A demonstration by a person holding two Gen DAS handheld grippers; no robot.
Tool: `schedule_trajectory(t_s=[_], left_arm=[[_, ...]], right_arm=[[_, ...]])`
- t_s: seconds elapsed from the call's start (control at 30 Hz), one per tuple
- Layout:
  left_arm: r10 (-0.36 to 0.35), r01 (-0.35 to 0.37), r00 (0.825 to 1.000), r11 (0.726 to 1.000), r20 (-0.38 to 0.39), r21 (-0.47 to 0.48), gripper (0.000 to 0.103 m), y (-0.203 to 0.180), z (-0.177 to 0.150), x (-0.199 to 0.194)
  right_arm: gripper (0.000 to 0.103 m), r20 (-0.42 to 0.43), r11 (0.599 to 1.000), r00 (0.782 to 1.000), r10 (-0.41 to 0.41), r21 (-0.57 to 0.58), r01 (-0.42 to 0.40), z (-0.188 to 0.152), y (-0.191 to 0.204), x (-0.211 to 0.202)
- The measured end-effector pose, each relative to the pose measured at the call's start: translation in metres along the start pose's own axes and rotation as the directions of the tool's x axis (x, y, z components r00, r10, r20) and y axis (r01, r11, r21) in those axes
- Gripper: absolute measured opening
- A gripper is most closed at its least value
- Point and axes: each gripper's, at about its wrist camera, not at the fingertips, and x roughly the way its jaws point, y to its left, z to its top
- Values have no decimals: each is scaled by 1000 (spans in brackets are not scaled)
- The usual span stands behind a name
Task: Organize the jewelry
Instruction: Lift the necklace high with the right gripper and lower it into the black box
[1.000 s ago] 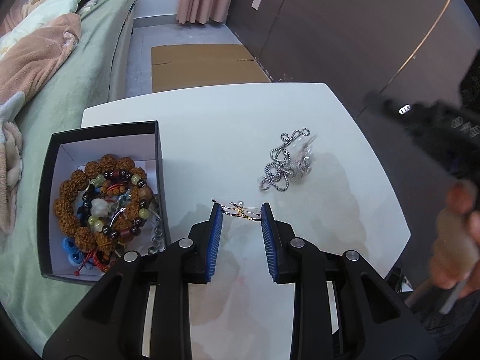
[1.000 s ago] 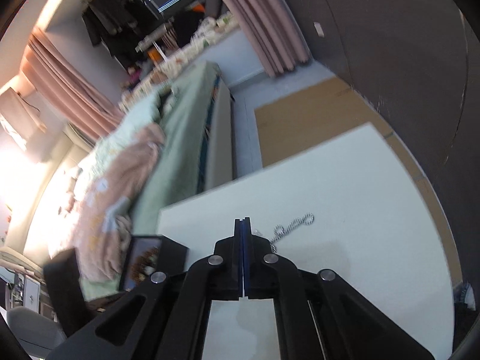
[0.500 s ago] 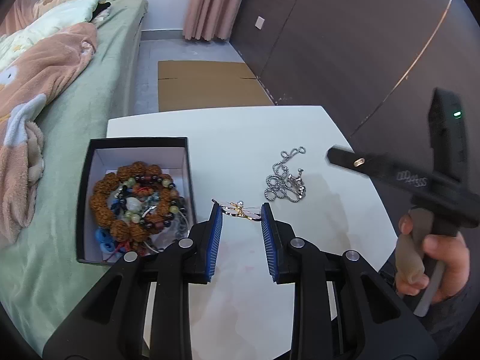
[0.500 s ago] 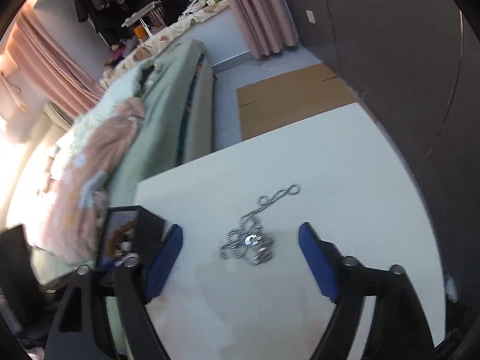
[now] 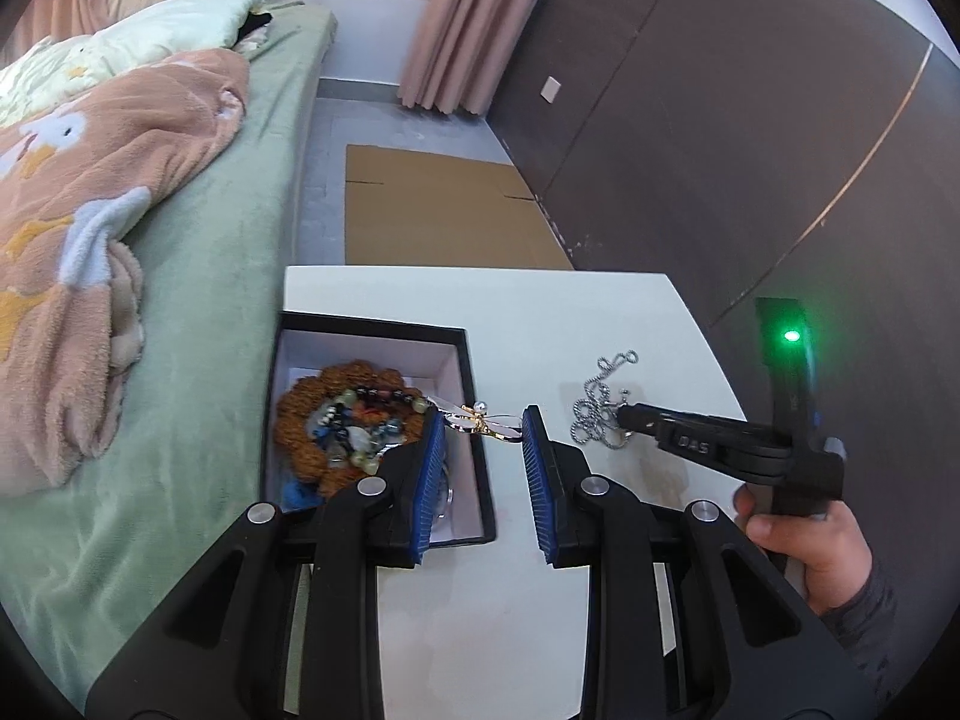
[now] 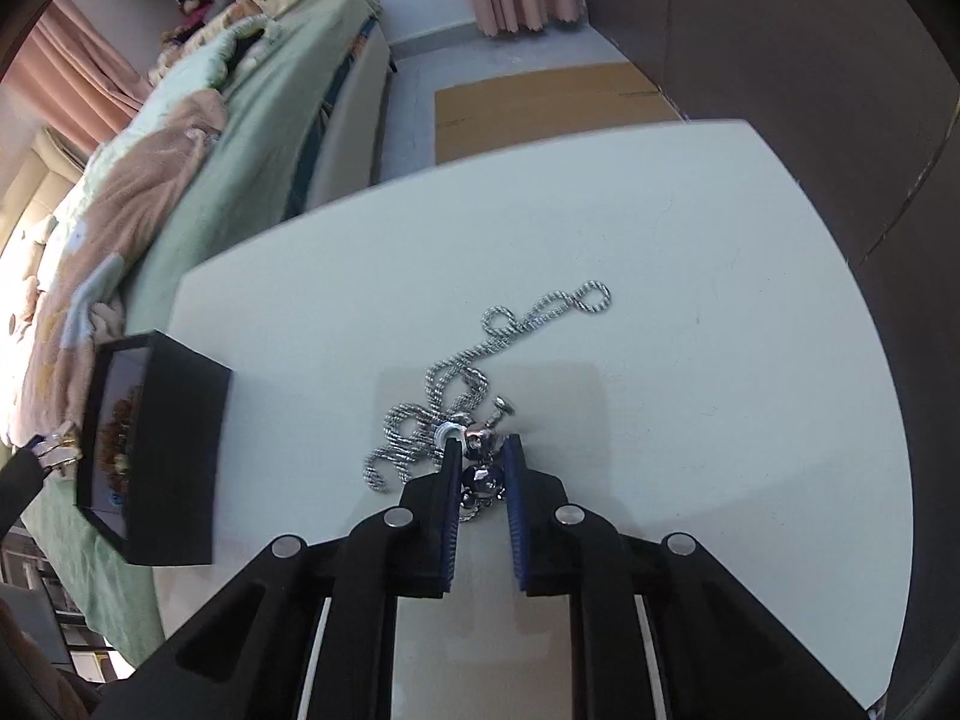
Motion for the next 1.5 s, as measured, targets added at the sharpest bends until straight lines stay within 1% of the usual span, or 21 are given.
schedule_trajectory(t_s=[0.23, 0.27, 0.3, 0.37, 0.43, 0.47, 0.57, 0.7, 0.77, 0.97, 1.1, 1.2, 1.33, 1.43, 1.5], left_arm=[[5, -5, 1000, 999, 22, -39, 27, 19, 0, -12], [9, -8, 1000, 999, 23, -45, 34, 22, 1, -13], [13, -12, 1000, 998, 24, -56, 49, 25, 2, -16], [4, 1, 998, 996, 59, -86, 57, 35, 3, -25], [0, 9, 997, 994, 75, -112, 66, 43, 3, -33], [-1, 11, 997, 993, 83, -120, 74, 46, 4, -36], [12, 2, 994, 993, 108, -122, 79, 50, 5, -45], [-12, 31, 988, 992, 152, -121, 94, 54, 5, -60], [-14, 37, 984, 991, 177, -128, 98, 56, 5, -67], [-17, 47, 977, 990, 212, -136, 98, 61, 5, -81], [-20, 50, 968, 993, 252, -111, 98, 61, 3, -95], [-31, 66, 961, 991, 275, -117, 98, 65, 3, -102], [-16, 54, 960, 990, 280, -129, 98, 71, 2, -105], [-11, 47, 959, 992, 282, -119, 98, 71, 2, -105], [-16, 51, 957, 992, 289, -112, 98, 70, 2, -107]], right_arm=[[14, 79, 998, 995, 68, -14, -67, -1, 16, -35], [14, 95, 997, 993, 75, -21, -74, -1, 20, -43], [14, 113, 996, 990, 82, -27, -79, -2, 22, -51], [14, 145, 995, 985, 93, -35, -89, -3, 29, -68], [14, 175, 994, 979, 107, -49, -100, 0, 37, -83], [14, 188, 994, 976, 109, -54, -100, 1, 40, -91], [14, 235, 994, 967, 97, -80, -81, 10, 54, -118], [14, 307, 991, 947, 89, -121, -54, 22, 72, -163], [14, 347, 989, 934, 83, -147, -33, 32, 86, -188], [14, 423, 981, 903, 76, -192, 7, 48, 119, -238], [14, 462, 975, 883, 84, -222, 24, 53, 142, -267], [14, 486, 969, 869, 91, -243, 35, 53, 159, -284], [14, 520, 961, 848, 102, -271, 50, 56, 183, -307], [14, 543, 957, 832, 113, -285, 55, 58, 199, -324], [14, 551, 955, 826, 124, -291, 51, 60, 209, -332]])
